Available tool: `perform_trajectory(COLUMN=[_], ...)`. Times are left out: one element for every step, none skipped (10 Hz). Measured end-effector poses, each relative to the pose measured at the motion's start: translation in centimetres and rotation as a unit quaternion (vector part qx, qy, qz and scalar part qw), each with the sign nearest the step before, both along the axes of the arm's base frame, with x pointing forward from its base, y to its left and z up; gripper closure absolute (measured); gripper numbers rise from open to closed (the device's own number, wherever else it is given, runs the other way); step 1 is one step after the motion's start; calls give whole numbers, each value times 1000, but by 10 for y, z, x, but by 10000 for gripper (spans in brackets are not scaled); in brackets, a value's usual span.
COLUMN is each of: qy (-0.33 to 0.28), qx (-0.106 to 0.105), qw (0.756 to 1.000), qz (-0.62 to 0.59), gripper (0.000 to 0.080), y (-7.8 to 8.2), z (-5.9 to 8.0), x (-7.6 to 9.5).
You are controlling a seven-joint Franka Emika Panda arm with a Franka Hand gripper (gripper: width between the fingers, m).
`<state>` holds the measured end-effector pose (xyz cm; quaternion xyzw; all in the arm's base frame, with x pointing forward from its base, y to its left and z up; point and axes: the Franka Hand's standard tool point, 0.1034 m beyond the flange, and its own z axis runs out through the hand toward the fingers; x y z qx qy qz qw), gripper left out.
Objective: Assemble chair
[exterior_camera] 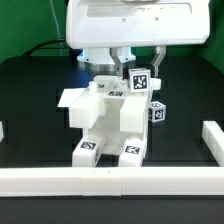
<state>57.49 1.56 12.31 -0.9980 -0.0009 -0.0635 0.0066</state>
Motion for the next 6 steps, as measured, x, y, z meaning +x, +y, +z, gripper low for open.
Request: perform_trajectory(qy=[1,3,2,3,2,2], qx=[7,15,21,30,40,44], qw=[999,993,986,972,951,942], qz=[-52,-119,-164,-231,-306,-332], gripper=[512,512,512,512,512,512], y=[1,2,3,4,6,6], z=[0,-1,-1,-1,-1,-1], x=[0,-1,0,0,3,4])
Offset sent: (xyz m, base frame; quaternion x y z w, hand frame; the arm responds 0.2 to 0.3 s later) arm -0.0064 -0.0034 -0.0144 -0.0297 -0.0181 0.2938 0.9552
